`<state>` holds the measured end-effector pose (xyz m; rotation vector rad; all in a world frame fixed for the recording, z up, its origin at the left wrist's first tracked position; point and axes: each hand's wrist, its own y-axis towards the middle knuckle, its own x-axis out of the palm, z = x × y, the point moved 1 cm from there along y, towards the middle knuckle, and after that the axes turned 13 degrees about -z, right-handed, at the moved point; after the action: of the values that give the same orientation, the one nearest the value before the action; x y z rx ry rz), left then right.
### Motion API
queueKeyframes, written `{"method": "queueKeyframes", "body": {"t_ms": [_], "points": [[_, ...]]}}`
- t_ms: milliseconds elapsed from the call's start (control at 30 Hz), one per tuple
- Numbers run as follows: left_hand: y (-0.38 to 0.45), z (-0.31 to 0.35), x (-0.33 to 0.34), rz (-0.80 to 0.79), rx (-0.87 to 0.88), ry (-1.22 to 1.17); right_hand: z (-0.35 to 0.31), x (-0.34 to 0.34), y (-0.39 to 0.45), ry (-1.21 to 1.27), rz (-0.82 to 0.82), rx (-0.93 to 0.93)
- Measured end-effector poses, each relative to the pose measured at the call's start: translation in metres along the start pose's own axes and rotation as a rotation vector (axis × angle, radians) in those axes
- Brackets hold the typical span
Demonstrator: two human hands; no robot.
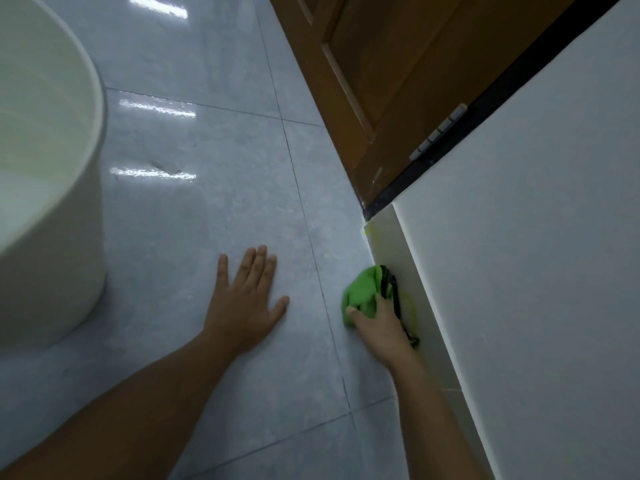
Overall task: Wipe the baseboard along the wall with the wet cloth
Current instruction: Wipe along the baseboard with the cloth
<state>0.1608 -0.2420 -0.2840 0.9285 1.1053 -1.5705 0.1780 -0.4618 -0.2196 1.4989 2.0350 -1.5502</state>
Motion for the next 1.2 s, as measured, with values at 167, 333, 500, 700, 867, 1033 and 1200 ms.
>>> {"method": "queueKeyframes", "body": {"t_ms": [167,333,500,700,867,1033,1200], "points": [[0.001,0.000,0.005,0.039,0.004,0.005,-0.006,0.036,0.005,-0.324,0.318,0.044],[0.003,-0.001,0.009,0.061,-0.008,0.012,-0.065,-0.010,0.088,-0.627,0.283,0.004],[0.003,-0.001,0.009,0.056,-0.013,0.010,-0.090,-0.025,0.108,-0.641,0.248,0.079],[0.003,-0.002,0.006,0.045,-0.004,0.009,-0.044,-0.005,0.052,-0.617,0.278,0.151],[0.001,-0.001,0.004,0.028,0.001,-0.008,-0.009,0.001,0.008,-0.596,0.225,0.230],[0.001,-0.001,0.003,0.039,0.003,-0.012,-0.049,-0.014,0.045,-0.620,0.189,0.203],[0.004,-0.001,0.006,0.060,-0.009,-0.014,-0.096,-0.019,0.103,-1.083,0.385,0.003]]}}
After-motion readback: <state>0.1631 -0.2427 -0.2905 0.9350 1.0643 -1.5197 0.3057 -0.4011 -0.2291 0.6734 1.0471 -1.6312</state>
